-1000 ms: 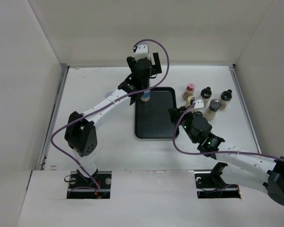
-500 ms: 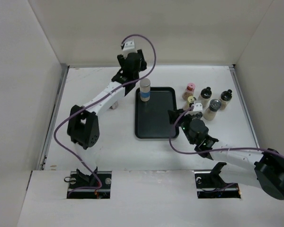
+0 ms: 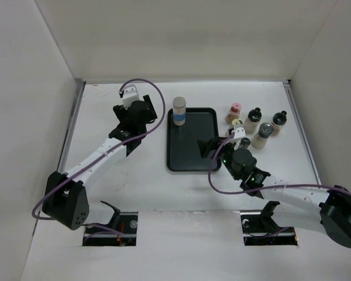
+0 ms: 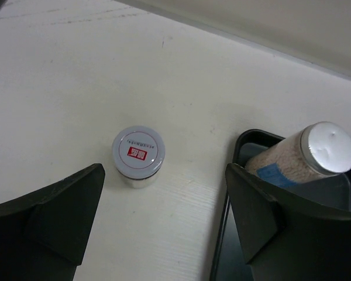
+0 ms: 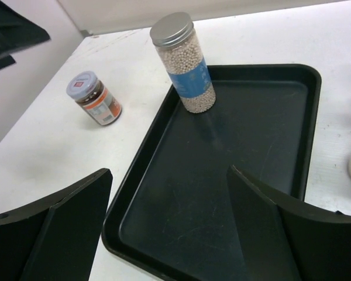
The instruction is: Organize the condiment bottles
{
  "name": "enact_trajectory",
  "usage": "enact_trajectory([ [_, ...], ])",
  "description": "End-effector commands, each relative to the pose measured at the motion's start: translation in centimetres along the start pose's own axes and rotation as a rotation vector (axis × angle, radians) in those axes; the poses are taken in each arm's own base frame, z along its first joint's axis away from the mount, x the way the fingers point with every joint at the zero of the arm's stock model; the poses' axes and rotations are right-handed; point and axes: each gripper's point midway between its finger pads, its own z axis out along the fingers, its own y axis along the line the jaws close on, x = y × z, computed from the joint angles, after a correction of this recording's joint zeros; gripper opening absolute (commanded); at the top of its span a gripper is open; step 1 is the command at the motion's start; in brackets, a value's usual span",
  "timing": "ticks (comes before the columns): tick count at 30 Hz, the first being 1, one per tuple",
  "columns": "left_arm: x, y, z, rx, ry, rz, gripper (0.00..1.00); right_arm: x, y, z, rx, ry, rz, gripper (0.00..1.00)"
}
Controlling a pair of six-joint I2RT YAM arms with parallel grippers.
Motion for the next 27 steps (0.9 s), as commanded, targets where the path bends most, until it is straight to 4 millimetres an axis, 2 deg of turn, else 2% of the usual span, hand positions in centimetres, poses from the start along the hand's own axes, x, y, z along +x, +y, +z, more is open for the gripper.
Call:
enact_trajectory([
  [1, 3.4, 1.2, 1.8, -0.009, 0.103, 0.009, 0.85, -1.6, 1.9, 0.5, -0.048, -0.017, 0.027, 0.86],
  [6, 3.9, 0.7, 4.0, 0.01, 0.126, 0.006, 0.85, -1.4, 2.0, 0.8, -0.046, -0.008, 0.014, 0.87],
  [15, 5.8, 1.5, 7.6, -0.046, 0.17, 0.028, 0.83, 0.0, 1.8, 1.4, -0.046, 0.033, 0.012, 0.88],
  [24, 6.6, 2.5, 8.7, -0.084, 0.166, 0.033, 0.73, 0.7, 1.5, 1.9, -0.035, 0.053, 0.005, 0.89],
  [27, 6.8, 2.8, 9.1, -0.091, 0.166, 0.038, 0.64, 0.7, 1.5, 1.9, -0.035, 0.053, 0.005, 0.89],
])
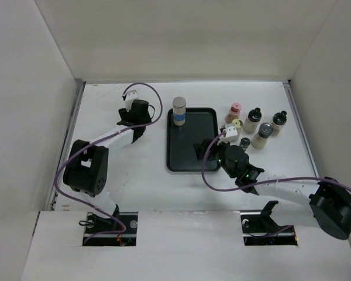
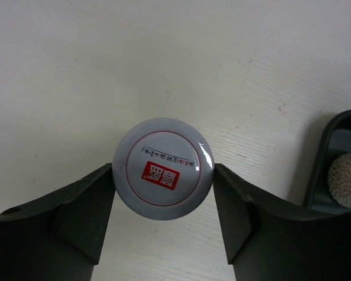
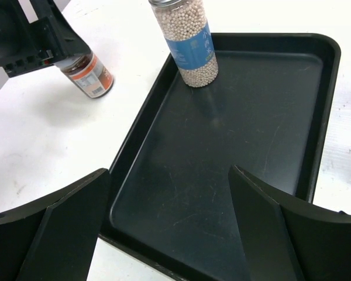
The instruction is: Organize the condiment bottles
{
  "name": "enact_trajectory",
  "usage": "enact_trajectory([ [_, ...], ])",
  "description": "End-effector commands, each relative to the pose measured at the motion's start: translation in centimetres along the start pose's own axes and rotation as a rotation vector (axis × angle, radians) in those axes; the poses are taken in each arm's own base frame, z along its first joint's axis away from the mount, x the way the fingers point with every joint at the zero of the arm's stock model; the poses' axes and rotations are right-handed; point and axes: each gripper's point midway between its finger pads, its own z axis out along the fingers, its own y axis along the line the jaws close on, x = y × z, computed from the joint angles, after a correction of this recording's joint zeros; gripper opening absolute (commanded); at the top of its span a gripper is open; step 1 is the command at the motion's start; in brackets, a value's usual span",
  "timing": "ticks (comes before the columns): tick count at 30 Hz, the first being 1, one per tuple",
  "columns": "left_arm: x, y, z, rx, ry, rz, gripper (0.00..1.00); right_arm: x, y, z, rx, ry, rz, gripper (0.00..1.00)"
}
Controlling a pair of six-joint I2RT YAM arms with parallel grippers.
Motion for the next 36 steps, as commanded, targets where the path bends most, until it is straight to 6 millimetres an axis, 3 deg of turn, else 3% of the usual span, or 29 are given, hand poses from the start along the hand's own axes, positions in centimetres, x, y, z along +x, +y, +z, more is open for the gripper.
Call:
enact_trajectory([
  [1, -2.5, -0.4, 0.7, 0.008, -0.068, -0.034, 0.6, -2.6, 1.3, 0.6, -0.032, -0.059, 0.036, 0.89],
  [4, -2.4, 0.0, 0.9, 0.007, -0.066, -0.039, 0.53, -2.5, 1.3, 0.6, -0.031, -0.058, 0.036, 0.89],
  [6, -2.5, 0.3, 0.6, -0.001, -0.073, -0.042, 0.43, -2.4, 1.2, 0.6, -0.03, -0.054, 0.034, 0.89],
  [10, -5.4, -0.1, -2.6, 0.029, -0.168, -0.07, 0.34, -2.4, 1.2, 0.7, -0.028, -0.054, 0.034, 0.89],
  [13, -7.8, -2.0, -7.2, 0.126, -0.24, -0.09, 0.33, -2.9, 1.3, 0.6, -0.031, -0.064, 0.039, 0.89],
  [16, -8.4, -4.0, -11.4, 0.236, -0.279, -0.1, 0.33, -3.6, 1.3, 0.3, -0.03, -0.072, 0.052, 0.88],
  [22, -7.7, -9.4, -15.5, 0.401, -0.273, -0.074, 0.33, -5.5, -0.2, -0.5, 0.016, -0.117, 0.104, 0.84],
  [24, -7.4, -11.2, -16.0, 0.441, -0.264, -0.062, 0.33, -6.3, -1.1, -1.1, 0.043, -0.137, 0.13, 0.77],
  [25, -7.1, -12.3, -15.9, 0.456, -0.258, -0.053, 0.33, -6.6, -1.6, -1.5, 0.059, -0.146, 0.148, 0.69],
  [26, -6.8, -13.0, -15.6, 0.462, -0.251, -0.044, 0.33, -7.0, -2.3, -2.0, 0.08, -0.161, 0.17, 0.54],
  [28, -6.2, -14.5, -14.9, 0.479, -0.24, -0.034, 0.33, -7.5, -3.4, -2.8, 0.111, -0.178, 0.199, 0.44],
  [31, -5.7, -16.4, -13.9, 0.496, -0.234, -0.027, 0.33, -7.8, -4.8, -3.8, 0.145, -0.186, 0.219, 0.44],
  [36, -4.8, -19.1, -11.8, 0.502, -0.214, 0.016, 0.33, -7.2, -6.3, -4.4, 0.185, -0.168, 0.213, 0.63],
])
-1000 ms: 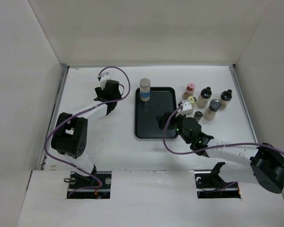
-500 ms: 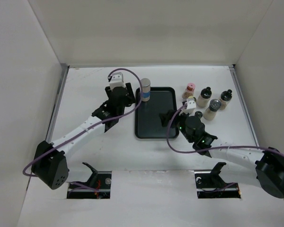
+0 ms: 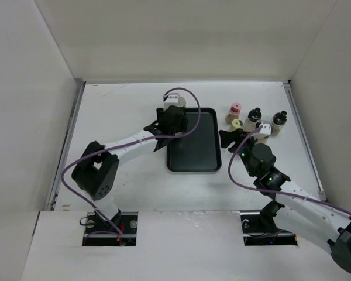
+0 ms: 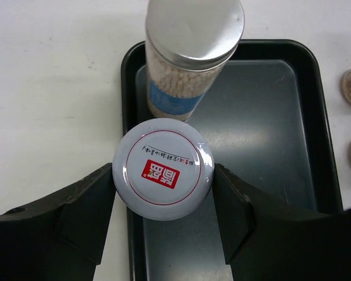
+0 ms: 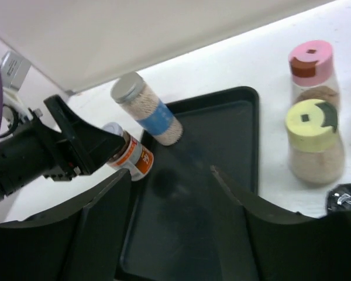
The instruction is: Organize the condiment bottles
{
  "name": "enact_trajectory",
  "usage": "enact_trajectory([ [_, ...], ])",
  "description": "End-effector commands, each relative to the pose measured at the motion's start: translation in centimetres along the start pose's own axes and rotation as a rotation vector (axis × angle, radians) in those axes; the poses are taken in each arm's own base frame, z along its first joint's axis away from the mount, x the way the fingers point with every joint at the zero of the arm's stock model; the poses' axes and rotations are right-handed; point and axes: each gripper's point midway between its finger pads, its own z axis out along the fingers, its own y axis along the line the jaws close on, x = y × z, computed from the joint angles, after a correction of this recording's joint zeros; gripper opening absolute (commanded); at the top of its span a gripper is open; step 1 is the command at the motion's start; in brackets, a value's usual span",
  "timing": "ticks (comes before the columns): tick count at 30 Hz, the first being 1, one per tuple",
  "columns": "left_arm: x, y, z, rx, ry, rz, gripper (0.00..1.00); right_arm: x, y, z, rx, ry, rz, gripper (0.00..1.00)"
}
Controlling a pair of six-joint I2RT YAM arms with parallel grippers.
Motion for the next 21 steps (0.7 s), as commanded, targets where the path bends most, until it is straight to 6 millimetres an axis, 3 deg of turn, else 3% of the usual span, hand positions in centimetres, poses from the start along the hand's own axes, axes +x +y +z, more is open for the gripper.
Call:
enact_trajectory([
  [1, -8.0, -4.0, -0.1, 0.098, -0.208, -0.089, 0.33, 1.2, -1.5, -0.3, 0.049, 0.037, -0.005, 0.67],
  [7, -5.4, -4.0, 2.9, 0.06, -0.164, -0.031, 0.34, 1.5, -2.5, 0.1, 0.084, 0.043, -0.005, 0.78],
  [13, -3.2, -3.0, 4.0, -0.003, -0.149, 0.01, 0.43, 0.5, -3.1, 0.9, 0.116, 0.031, -0.006, 0.83],
  [15, -2.7, -2.8, 4.1, -0.013, -0.151, 0.013, 0.49, 0.3, -3.1, 1.1, 0.118, 0.027, -0.008, 0.84],
  [18, -2.2, -2.6, 4.0, -0.012, -0.153, 0.011, 0.66, 0.0, -3.0, 1.2, 0.121, 0.022, -0.013, 0.85],
  [21, -2.8, -2.8, 2.7, 0.001, -0.177, 0.001, 0.82, -0.7, -3.4, 1.6, 0.151, 0.02, -0.02, 0.85],
])
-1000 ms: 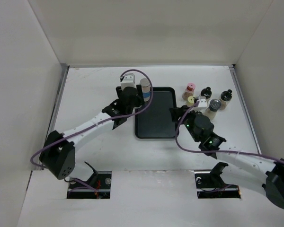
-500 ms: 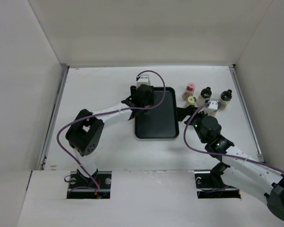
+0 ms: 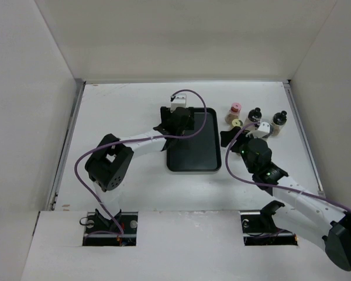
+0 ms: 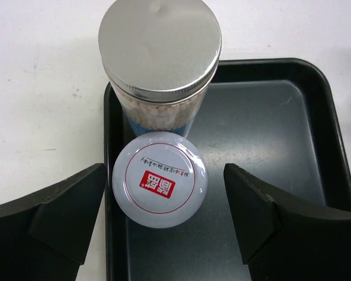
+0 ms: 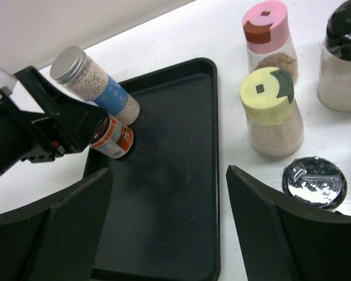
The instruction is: Organize the condiment bottles
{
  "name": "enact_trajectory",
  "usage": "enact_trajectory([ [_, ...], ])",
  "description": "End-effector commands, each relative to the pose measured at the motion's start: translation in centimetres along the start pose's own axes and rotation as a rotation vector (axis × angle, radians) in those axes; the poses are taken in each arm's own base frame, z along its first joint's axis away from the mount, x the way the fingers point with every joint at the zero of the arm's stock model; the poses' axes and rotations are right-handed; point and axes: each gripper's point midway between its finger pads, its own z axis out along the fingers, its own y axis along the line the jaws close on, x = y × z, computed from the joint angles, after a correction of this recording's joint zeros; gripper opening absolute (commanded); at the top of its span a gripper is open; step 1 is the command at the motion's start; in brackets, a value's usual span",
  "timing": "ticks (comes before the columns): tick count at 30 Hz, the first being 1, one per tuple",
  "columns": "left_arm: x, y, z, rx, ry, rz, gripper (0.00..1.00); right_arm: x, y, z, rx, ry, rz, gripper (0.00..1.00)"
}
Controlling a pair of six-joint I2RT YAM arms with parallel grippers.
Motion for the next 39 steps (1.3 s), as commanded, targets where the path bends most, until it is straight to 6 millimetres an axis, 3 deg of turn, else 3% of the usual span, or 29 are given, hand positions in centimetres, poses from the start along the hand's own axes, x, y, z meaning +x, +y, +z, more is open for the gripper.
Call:
enact_trajectory([
  [1, -4.4, -0.8, -2.2, 0.032, -0.141, -0.072, 0.85, -3.6, 0.9, 0.7, 0.016, -0.07, 0.022, 0.85],
  [3, -5.5, -1.6, -4.1, 0.083, -0.172, -0.091, 0.98, -4.3, 0.4, 1.2, 0.054, -0.068, 0.01, 0.85],
  [8, -8.5, -2.2, -9.1, 0.181, -0.26, -0.164, 1.0, -5.1, -1.2, 2.7, 0.172, -0.036, -0.038, 0.86],
  [11, -8.8, -0.8, -12.0, 0.207, -0.296, -0.232, 1.0, -5.2, -2.8, 3.8, 0.266, 0.009, -0.089, 0.85],
  [14, -7.6, 2.3, -13.6, 0.192, -0.314, -0.321, 1.0, -5.2, -4.2, 4.7, 0.33, 0.047, -0.122, 0.82],
  [18, -3.8, 6.9, -13.8, 0.12, -0.285, -0.405, 1.0, -4.6, -5.5, 6.0, 0.382, 0.106, -0.154, 0.76],
  [24, 0.4, 12.4, -13.5, 0.019, -0.287, -0.486, 1.0, -3.4, -5.6, 7.9, 0.391, 0.194, -0.189, 0.81],
  [31, 1.5, 14.4, -12.9, -0.004, -0.314, -0.508, 1.0, -1.5, -7.1, 10.0, 0.432, 0.26, -0.192, 0.81],
  [36, 1.9, 14.2, -13.0, 0.022, -0.322, -0.514, 1.0, -0.8, -8.3, 10.8, 0.471, 0.281, -0.199, 0.76],
  [39, 2.2, 14.0, -12.8, 0.027, -0.311, -0.51, 1.0, 0.1, -8.4, 11.4, 0.478, 0.302, -0.209, 0.65],
])
